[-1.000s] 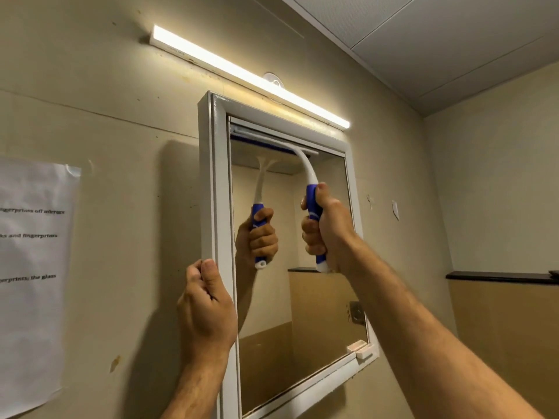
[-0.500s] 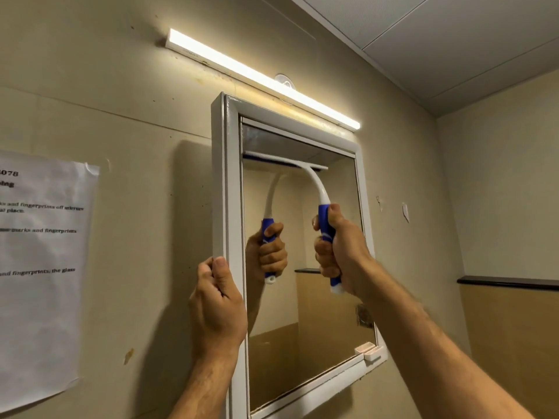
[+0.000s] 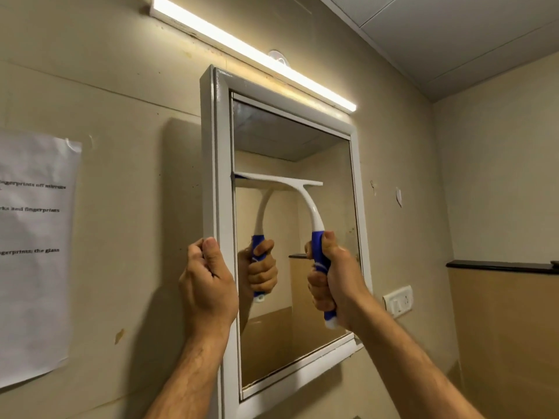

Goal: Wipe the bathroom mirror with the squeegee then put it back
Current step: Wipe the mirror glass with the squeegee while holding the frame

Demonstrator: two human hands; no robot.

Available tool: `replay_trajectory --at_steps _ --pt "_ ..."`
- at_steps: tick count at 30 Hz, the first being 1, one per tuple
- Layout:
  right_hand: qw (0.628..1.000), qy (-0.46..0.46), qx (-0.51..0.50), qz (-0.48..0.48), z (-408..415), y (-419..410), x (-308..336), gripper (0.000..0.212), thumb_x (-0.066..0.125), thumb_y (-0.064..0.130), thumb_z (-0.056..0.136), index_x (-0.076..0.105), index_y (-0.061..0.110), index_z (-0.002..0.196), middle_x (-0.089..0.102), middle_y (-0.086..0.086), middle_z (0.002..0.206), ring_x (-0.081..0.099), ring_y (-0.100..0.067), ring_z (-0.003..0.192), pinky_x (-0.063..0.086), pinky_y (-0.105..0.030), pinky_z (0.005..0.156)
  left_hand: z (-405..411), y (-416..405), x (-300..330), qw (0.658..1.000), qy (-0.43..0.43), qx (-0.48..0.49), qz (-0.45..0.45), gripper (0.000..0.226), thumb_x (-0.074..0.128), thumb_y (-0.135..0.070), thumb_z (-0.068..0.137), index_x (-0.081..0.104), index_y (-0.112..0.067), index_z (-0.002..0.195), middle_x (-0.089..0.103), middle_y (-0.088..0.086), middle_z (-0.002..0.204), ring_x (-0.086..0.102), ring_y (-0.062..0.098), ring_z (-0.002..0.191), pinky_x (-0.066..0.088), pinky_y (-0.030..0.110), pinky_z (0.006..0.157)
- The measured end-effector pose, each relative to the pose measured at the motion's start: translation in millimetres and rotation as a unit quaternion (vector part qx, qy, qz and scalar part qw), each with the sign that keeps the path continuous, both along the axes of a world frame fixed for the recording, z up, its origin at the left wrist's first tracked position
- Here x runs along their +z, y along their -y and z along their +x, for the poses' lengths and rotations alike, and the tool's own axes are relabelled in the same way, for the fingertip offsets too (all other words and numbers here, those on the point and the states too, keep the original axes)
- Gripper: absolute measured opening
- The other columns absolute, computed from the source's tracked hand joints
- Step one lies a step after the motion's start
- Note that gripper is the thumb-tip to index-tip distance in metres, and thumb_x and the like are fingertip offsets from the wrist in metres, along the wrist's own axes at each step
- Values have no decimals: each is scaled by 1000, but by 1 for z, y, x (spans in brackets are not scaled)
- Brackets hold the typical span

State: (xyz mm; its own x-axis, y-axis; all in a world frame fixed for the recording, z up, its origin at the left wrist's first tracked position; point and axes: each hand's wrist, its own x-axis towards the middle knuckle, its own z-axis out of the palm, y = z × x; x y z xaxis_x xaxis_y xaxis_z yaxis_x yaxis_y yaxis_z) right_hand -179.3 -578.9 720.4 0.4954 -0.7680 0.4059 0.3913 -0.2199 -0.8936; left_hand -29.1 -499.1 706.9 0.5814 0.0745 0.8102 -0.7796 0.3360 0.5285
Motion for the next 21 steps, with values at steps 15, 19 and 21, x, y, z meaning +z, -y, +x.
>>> replay_trajectory --at_steps 15,19,21 --pt "999 7 29 -14 1 -1 -14 51 33 61 90 53 14 86 41 0 53 32 -10 39 32 -19 40 -1 0 0 1000 2 7 16 34 26 -36 100 48 -13 90 48 -4 58 45 3 50 36 5 43" --pt "1000 4 16 -22 -2 -1 -28 55 36 65 83 54 13 86 43 -1 53 34 -11 39 34 -20 41 -2 0 1 1000 7 15 12 33 27 -33 100 49 -11 89 47 -6 58 51 -10 57 36 2 48" --pt "999 9 9 -39 -1 2 -10 58 37 67 77 54 12 87 43 -1 52 34 -11 39 34 -20 40 -2 1 3 1000 5 25 13 32 27 -33 99 50 -12 90 47 -10 60 50 -15 60 36 1 50"
